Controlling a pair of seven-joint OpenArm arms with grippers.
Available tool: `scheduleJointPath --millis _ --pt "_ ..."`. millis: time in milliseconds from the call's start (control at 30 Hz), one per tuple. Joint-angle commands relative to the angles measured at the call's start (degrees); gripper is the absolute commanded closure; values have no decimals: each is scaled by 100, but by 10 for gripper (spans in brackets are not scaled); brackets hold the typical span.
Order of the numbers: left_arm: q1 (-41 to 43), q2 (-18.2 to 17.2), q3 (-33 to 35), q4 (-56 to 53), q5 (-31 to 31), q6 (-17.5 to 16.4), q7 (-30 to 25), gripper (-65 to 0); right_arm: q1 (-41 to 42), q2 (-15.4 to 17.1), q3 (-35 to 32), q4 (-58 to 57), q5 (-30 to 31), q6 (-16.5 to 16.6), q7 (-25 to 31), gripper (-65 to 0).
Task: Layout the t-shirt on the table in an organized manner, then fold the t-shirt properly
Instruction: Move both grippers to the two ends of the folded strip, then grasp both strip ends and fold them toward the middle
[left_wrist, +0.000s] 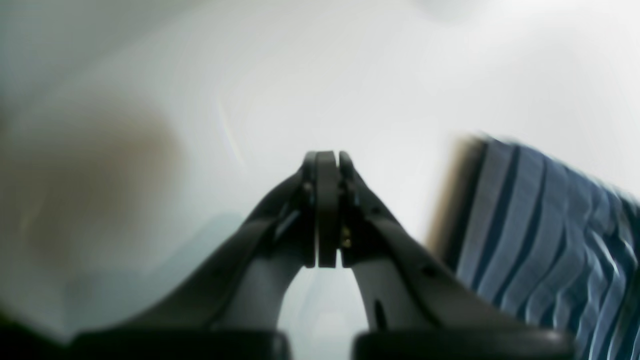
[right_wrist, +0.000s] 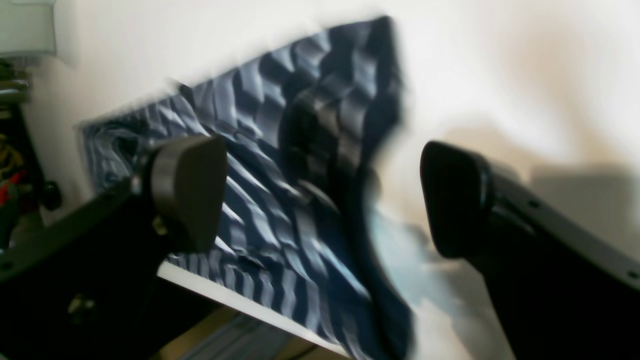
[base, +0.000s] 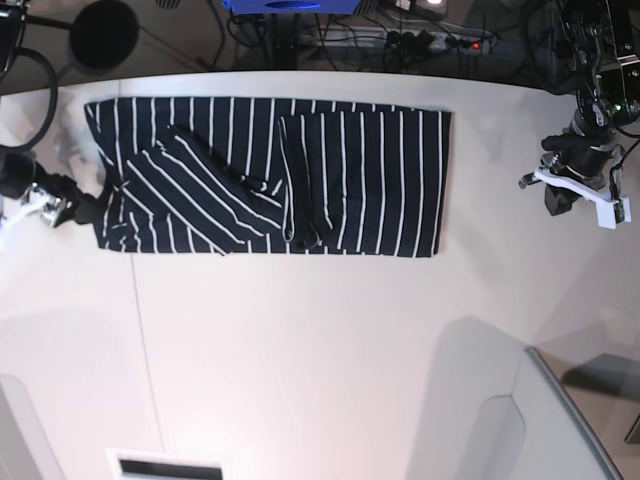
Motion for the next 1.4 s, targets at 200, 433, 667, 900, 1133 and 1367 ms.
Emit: scheduleJointPath --millis 200,433,667,900,1133,1367 --pt "-325 12 -386 -1104 -25 -1772 -101 0 230 -43 -342 -452 -782 467 161 -575" --pt "-878 47 -456 -2537 10 -2572 -127 0 212 -412 -553 -461 -949 784 -59 -572" --pt "-1256 118 10 -2915 19 -2730 -127 0 107 -474 -799 -452 -940 784 -155 -572" --pt "-1230 417 731 -2854 28 -2704 -470 0 116 -562 -992 -443 -931 784 -120 -570" --pt "-1283 645 731 -3205 28 -2713 -505 0 124 -623 -1001 -461 -949 784 -120 -569" --pt "-1362 636 1338 -3197 28 -2686 -514 0 221 -746 -1010 -470 -957 784 -120 -408"
